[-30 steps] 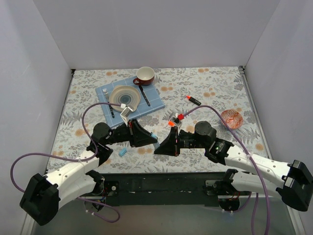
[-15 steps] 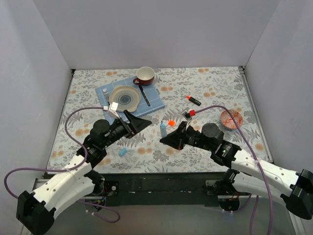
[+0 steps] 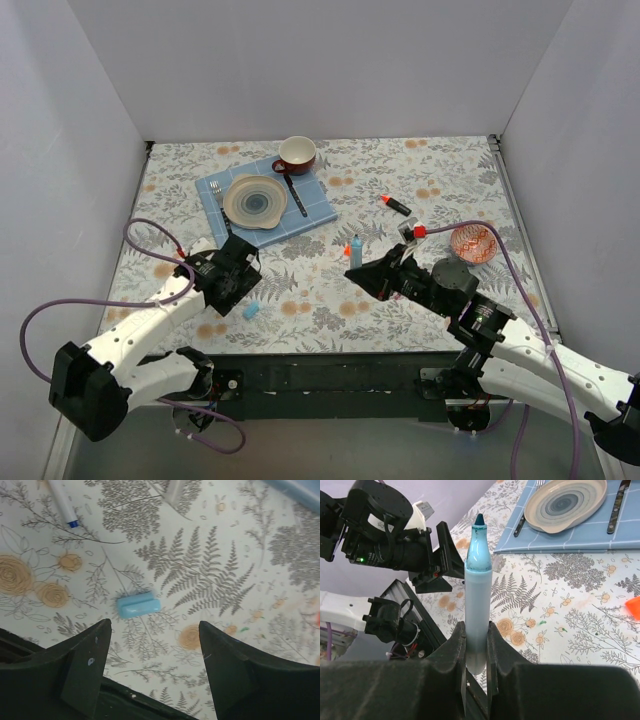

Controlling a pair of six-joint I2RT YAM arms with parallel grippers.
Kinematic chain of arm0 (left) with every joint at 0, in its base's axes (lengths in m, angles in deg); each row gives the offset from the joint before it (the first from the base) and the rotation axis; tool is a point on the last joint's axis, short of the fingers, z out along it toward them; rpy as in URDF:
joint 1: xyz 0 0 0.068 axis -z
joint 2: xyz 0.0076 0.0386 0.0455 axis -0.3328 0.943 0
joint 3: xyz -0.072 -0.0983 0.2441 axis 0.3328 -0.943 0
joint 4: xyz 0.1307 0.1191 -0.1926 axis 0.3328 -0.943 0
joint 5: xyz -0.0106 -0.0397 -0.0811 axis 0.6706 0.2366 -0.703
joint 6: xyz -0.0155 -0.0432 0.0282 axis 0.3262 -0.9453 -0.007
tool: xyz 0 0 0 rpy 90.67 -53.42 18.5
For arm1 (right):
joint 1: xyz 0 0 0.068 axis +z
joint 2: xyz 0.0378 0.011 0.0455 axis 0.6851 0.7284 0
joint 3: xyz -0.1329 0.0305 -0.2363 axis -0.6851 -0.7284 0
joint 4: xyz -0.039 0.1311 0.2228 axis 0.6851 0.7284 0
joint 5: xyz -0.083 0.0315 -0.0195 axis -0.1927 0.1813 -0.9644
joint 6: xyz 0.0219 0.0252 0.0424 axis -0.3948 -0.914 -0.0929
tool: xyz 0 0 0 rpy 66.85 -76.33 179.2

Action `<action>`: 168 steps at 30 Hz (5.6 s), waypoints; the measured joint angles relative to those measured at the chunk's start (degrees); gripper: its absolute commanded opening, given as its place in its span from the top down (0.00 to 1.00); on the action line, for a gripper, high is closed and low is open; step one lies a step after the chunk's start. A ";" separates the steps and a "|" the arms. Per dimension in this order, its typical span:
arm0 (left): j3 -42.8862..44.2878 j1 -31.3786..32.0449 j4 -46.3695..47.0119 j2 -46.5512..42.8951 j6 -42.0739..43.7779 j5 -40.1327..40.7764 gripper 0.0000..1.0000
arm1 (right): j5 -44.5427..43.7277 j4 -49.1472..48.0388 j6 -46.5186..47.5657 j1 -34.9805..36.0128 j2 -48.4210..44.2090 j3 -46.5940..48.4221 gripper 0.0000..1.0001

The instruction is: Insert the pens into the pen caps

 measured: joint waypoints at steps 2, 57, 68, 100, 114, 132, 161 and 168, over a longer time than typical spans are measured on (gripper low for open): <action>-1.31 0.00 -1.49 0.74 -0.15 0.13 0.31 | -0.09 0.55 0.31 0.00 0.17 0.00 0.99; 7.10 3.87 26.03 26.95 38.93 -19.85 1.00 | -4.33 7.85 3.58 0.00 -8.41 -0.94 0.99; 13.42 18.21 23.91 37.70 72.78 -14.32 1.00 | -8.96 9.81 4.63 0.00 -15.54 -0.46 0.99; 27.52 5.38 15.21 32.87 52.00 -6.43 0.02 | -11.74 13.33 5.27 0.00 -16.13 0.57 0.99; 13.79 0.50 28.61 18.34 25.29 -16.33 0.15 | -11.80 13.33 5.25 0.00 -16.37 0.57 0.99; 15.80 4.22 27.58 28.65 80.04 -28.94 0.39 | -13.70 15.23 5.27 0.00 -20.20 0.57 0.99; 16.76 6.32 24.79 39.04 99.71 -32.50 0.71 | -14.95 18.16 5.25 0.00 -23.58 2.03 0.99; 15.96 6.75 24.13 38.73 108.50 -35.12 0.86 | -16.17 19.71 5.25 0.00 -25.81 2.49 0.99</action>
